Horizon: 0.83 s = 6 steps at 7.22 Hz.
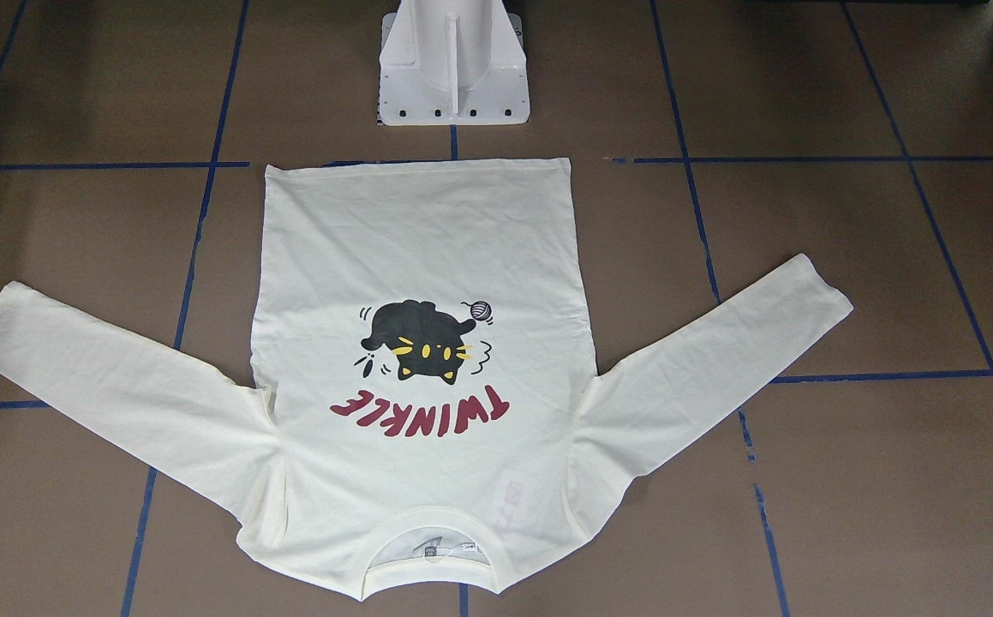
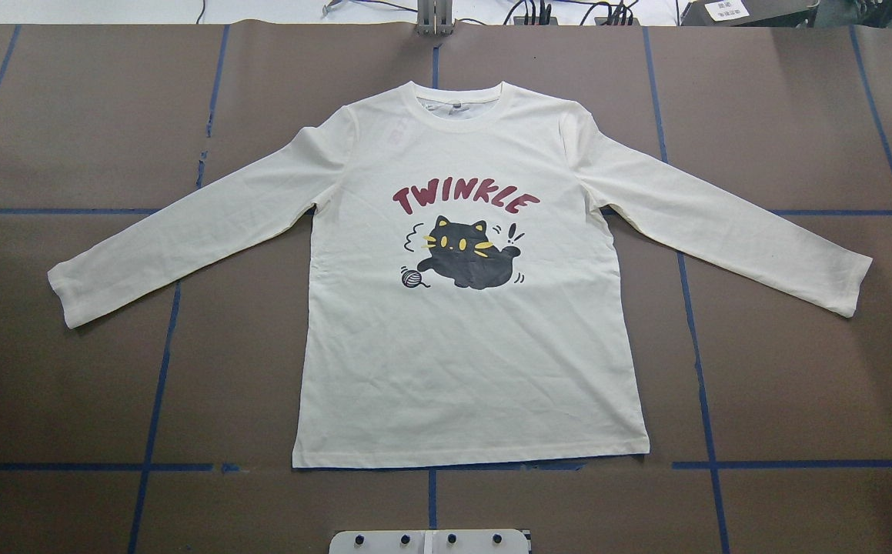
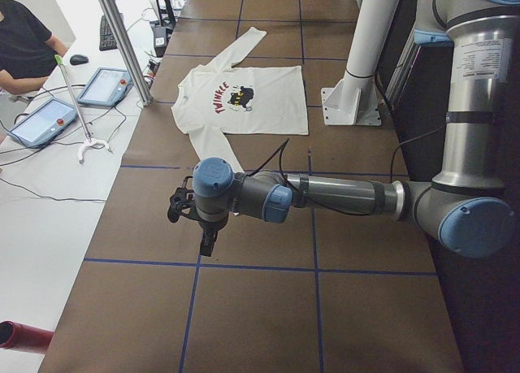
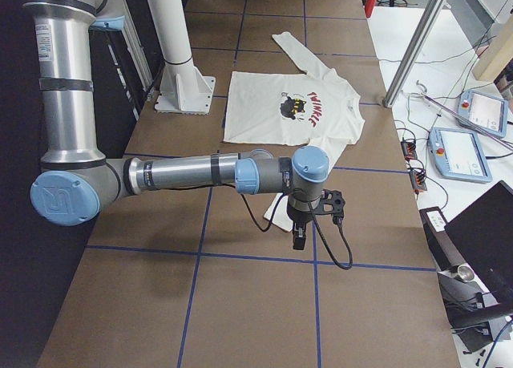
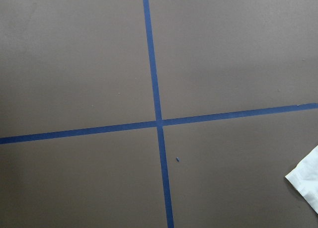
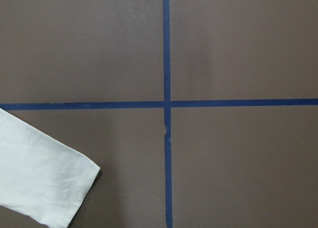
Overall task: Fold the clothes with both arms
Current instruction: 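Move the right gripper to the sleeve cuff nearest it and grasp it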
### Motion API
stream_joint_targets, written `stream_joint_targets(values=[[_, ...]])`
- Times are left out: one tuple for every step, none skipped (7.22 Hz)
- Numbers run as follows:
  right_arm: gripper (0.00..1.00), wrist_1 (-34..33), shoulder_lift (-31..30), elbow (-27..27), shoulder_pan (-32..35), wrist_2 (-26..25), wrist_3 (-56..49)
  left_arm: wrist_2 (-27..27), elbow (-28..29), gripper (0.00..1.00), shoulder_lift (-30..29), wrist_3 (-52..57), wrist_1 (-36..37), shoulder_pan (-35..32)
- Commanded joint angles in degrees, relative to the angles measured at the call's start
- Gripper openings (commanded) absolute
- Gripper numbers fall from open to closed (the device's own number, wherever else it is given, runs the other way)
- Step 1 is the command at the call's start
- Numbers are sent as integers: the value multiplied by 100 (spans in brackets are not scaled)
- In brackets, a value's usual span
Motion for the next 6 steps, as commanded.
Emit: stream_joint_targets(values=[[100, 22, -56, -72, 0, 655, 36, -7, -128, 100, 51, 13, -1, 37], [100, 48, -47, -64, -18, 774, -16, 2, -302, 100, 69, 5, 7, 63], [100, 596, -47, -38, -479, 784, 71, 45, -330, 100, 95, 13, -10, 72], [100, 785, -178, -133, -762, 731, 446, 37, -330, 100, 104, 13, -28, 73], [100, 804, -118, -169, -1096, 644, 536, 37, -330, 100, 104, 13, -28, 73], [100, 1143, -109, -352, -1386, 408, 616, 37, -322, 100, 104, 13, -36, 73]])
